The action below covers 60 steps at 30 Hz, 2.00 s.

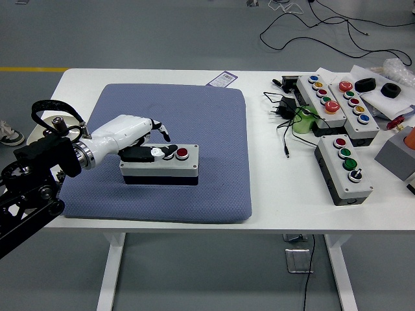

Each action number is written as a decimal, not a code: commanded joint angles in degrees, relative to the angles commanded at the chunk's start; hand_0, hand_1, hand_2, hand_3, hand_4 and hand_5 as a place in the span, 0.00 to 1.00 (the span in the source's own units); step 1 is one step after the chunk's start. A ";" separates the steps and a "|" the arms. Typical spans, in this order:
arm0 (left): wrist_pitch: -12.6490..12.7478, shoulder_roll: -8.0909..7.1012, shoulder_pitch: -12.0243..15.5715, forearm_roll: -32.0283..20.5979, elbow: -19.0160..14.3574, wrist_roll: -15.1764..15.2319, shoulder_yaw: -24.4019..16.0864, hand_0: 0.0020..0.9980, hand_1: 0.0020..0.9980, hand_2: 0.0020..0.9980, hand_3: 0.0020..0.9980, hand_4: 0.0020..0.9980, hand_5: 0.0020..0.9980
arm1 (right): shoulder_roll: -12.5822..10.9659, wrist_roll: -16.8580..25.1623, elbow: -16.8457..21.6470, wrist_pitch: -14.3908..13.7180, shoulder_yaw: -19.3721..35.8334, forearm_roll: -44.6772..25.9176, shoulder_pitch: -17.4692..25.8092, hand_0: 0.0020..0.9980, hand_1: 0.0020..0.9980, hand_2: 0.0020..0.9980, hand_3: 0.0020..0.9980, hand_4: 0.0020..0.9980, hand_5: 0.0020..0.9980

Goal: Pick up the button,place it on the desk,press the button,press the button

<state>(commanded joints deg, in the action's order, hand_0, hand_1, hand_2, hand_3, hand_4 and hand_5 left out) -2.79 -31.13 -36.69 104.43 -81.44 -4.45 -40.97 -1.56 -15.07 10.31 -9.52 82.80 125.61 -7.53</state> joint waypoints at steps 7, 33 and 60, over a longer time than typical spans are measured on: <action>0.34 0.51 -0.18 -0.18 1.09 -0.12 1.20 0.00 0.00 0.06 0.68 0.69 1.00 | -0.02 0.03 0.00 0.01 -0.11 -0.04 0.07 0.68 0.65 0.70 0.64 0.33 0.18; -1.74 0.74 -1.04 0.54 3.99 -1.28 3.75 0.00 0.00 0.06 0.68 0.69 1.00 | -0.02 0.03 0.00 0.08 -0.67 -0.72 -0.14 0.68 0.65 0.70 0.64 0.33 0.19; 0.53 2.54 -2.55 -1.04 2.49 -0.37 4.73 0.00 0.00 0.05 0.68 0.69 1.00 | -0.04 0.04 0.00 0.08 -1.01 -1.17 -0.23 0.68 0.65 0.70 0.64 0.33 0.19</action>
<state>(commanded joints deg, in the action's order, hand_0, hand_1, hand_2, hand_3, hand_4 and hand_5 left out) -2.25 -28.58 -39.24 103.39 -78.96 -4.83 -36.24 -1.60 -15.03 10.31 -9.44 81.78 124.44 -7.76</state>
